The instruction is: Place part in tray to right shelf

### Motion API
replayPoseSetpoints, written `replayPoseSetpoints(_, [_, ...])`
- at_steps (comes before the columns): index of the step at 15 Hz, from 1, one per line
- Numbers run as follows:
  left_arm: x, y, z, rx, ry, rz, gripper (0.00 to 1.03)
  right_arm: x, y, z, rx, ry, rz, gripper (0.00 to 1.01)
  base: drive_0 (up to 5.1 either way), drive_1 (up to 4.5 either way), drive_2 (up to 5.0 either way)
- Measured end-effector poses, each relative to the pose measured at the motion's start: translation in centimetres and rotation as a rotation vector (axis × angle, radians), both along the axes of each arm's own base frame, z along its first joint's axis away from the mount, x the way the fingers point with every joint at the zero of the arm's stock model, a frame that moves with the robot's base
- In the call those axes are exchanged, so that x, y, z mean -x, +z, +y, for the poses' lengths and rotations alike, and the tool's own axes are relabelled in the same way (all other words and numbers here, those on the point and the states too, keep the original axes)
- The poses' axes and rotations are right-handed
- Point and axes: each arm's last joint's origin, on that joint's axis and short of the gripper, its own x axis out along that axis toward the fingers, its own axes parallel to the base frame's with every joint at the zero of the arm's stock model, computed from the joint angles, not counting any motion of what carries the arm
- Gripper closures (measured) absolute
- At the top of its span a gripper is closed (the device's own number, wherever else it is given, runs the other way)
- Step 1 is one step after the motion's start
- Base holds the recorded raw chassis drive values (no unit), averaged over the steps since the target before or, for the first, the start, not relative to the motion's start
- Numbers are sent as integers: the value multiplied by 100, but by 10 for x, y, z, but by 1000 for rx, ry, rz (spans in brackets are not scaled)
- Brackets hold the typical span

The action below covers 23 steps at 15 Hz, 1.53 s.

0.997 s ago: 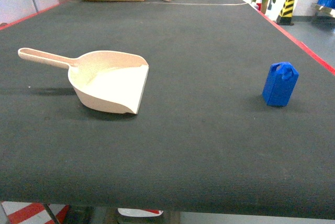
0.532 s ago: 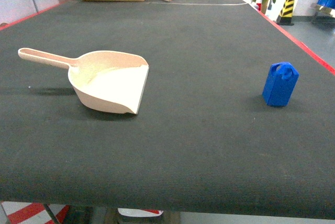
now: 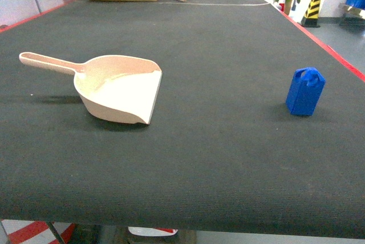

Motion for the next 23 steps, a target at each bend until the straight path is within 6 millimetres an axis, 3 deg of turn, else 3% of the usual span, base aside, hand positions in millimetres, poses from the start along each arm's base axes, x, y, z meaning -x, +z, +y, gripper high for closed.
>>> replayPoseSetpoints(4, [-66, -24, -7, 223, 34, 24, 5, 0, 0, 0, 0, 0, 0, 3, 0, 0, 0])
replayPoseSetpoints(8, [-123, -53, 3, 408, 106, 28, 5, 0, 0, 0, 0, 0, 0, 3, 0, 0, 0])
replayPoseSetpoints(10, [-139, -68, 8, 466, 146, 36, 5, 0, 0, 0, 0, 0, 0, 3, 0, 0, 0])
replayPoseSetpoints(16, [-188, -84, 10, 555, 165, 24, 5, 0, 0, 0, 0, 0, 0, 3, 0, 0, 0])
replayPoseSetpoints(23, [-210, -94, 23, 588, 193, 7, 5, 0, 0, 0, 0, 0, 0, 3, 0, 0, 0])
